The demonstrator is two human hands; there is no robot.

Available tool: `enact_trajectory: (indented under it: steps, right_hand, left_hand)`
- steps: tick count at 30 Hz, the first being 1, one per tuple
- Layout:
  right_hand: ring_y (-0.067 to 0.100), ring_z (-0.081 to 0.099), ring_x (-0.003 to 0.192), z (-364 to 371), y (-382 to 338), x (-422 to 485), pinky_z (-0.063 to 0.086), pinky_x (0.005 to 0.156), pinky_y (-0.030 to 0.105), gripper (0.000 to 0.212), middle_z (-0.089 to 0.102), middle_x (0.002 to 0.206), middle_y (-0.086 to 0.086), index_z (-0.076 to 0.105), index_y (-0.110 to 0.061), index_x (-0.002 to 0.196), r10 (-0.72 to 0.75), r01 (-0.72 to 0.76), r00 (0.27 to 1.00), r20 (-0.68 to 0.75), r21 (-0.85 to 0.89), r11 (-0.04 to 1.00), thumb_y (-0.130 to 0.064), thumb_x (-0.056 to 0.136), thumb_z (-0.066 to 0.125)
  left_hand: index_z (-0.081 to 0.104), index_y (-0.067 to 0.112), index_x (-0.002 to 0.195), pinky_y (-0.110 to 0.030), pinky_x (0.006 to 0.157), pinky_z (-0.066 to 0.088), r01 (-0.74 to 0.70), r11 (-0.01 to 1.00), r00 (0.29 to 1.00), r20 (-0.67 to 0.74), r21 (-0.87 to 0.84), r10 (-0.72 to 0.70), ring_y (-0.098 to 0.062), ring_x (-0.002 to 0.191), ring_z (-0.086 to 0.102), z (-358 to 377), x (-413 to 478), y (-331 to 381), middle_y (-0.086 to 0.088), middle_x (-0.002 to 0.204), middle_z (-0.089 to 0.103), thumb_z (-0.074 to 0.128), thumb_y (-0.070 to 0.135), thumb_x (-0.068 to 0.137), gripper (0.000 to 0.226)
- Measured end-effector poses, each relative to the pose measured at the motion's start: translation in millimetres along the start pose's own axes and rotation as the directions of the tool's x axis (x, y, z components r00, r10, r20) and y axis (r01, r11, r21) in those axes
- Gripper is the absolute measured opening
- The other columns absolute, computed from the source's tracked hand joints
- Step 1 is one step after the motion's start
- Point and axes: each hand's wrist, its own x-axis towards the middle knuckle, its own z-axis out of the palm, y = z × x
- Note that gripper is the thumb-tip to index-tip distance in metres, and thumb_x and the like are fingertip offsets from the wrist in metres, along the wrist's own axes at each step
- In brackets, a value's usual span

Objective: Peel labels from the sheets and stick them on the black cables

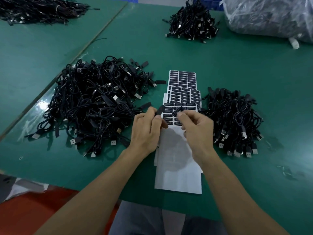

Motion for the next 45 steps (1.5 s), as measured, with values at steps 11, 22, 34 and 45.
enact_trajectory:
  steps: [11, 22, 34, 45]
  right_hand:
    - [0.008, 0.047, 0.06, -6, 13, 9, 0.046, 0.06, 0.019, 0.016, 0.065, 0.068, -0.005, 0.079, -0.022, 0.079, 0.063, -0.103, 0.985, 0.158, 0.26, 0.96, -0.011, 0.088, 0.073]
    - [0.002, 0.057, 0.065, -6, 20, 13, 0.048, 0.069, 0.021, 0.006, 0.07, 0.073, -0.006, 0.075, -0.012, 0.088, 0.044, -0.069, 0.991, 0.126, 0.197, 0.978, -0.008, 0.09, 0.071]
    - [0.01, 0.06, 0.069, -5, 26, 13, 0.053, 0.071, 0.022, 0.012, 0.072, 0.075, 0.001, 0.075, -0.019, 0.081, 0.056, -0.077, 0.99, 0.126, 0.164, 0.983, -0.01, 0.088, 0.074]
    - [0.007, 0.064, 0.073, -7, 30, 14, 0.054, 0.073, 0.022, 0.01, 0.073, 0.075, -0.005, 0.075, -0.021, 0.084, -0.02, 0.013, 0.986, 0.166, 0.045, 0.999, -0.013, 0.091, 0.072]
  left_hand:
    - [0.076, 0.015, 0.109, -0.008, 0.078, 0.046, -0.075, 0.997, 0.996, -0.038, 0.019, 0.076, -0.004, 0.089, 0.065, -1, 5, 4, 0.016, 0.092, 0.067, 0.069, 0.011, 0.093, 0.017]
    - [0.075, 0.02, 0.113, -0.019, 0.083, 0.056, -0.067, 0.993, 0.995, 0.072, -0.093, 0.074, -0.001, 0.087, 0.072, 6, -6, -1, 0.012, 0.095, 0.077, 0.075, 0.006, 0.086, 0.03]
    - [0.076, 0.022, 0.11, -0.009, 0.075, 0.051, 0.022, 0.988, 0.998, -0.053, -0.153, -0.03, 0.003, 0.08, 0.071, 10, -6, -5, 0.027, 0.082, 0.072, 0.079, 0.006, 0.083, 0.032]
    - [0.072, 0.036, 0.106, -0.012, 0.072, 0.053, 0.034, 0.98, 0.999, -0.004, -0.198, -0.035, 0.001, 0.075, 0.069, 4, -5, 2, 0.019, 0.077, 0.072, 0.08, 0.01, 0.083, 0.036]
